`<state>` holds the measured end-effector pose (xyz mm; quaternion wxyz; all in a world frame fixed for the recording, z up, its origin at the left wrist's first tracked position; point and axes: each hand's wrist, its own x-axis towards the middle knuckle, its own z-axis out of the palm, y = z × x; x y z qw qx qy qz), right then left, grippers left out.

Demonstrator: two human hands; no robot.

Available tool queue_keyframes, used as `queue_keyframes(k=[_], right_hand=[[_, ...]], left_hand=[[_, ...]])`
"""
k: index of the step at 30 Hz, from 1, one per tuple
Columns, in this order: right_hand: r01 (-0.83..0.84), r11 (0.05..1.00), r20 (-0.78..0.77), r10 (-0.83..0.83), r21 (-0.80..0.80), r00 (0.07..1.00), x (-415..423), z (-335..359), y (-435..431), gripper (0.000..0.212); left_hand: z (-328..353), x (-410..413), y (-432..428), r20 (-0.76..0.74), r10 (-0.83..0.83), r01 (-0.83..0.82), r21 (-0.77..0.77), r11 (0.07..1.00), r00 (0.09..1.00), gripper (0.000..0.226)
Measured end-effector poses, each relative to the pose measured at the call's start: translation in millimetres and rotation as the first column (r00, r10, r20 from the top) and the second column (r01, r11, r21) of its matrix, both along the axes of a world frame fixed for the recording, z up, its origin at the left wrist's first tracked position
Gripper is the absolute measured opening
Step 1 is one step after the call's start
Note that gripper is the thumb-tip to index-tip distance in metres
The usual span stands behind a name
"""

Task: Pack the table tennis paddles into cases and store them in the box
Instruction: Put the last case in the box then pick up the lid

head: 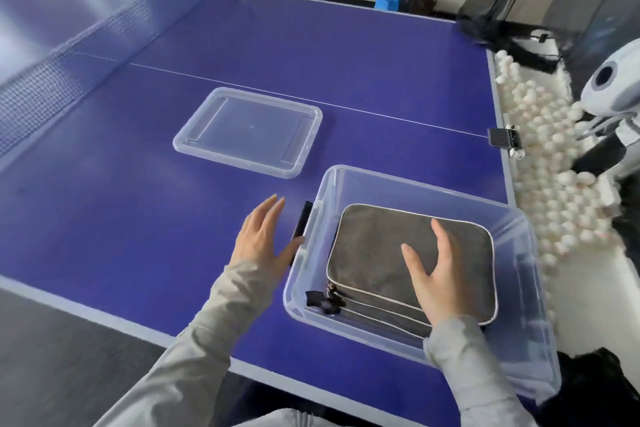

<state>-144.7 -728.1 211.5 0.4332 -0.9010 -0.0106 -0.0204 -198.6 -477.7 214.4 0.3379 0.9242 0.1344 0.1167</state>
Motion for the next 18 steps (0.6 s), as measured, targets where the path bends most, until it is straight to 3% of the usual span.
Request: queue_keyframes(k=[2,6,9,12,18], right_hand=[[-0.069,0.996,-0.03,0.071,0.05,0.997,6,0,26,0.059],[-0.133,0.99,-0.008,0.134,0.05,0.991,21,3,96,0.057],[-0.175,0.984,0.056,0.176,-0.024,0.983,37,1,166,0.056],[-0.186,0.98,0.022,0.188,-0.071,0.982,55,-6,239,0.057],[-0.121,0.956,-0.08,0.103,-0.266,0.991,107,-43,328,0.054]], left_hand=[[-9,-1,41,-0.082,0.082,-0.077,0.064,0.995,0.993,0.07],[-34,5,124,-0.183,0.096,-0.058,0.204,0.977,0.978,0.071],[-50,15,192,-0.245,0.087,-0.003,0.324,0.946,0.965,0.074],[-65,28,264,-0.328,0.085,0.057,0.4,0.915,0.941,0.076],[-90,71,378,-0.467,0.131,0.091,0.425,0.901,0.875,0.078]])
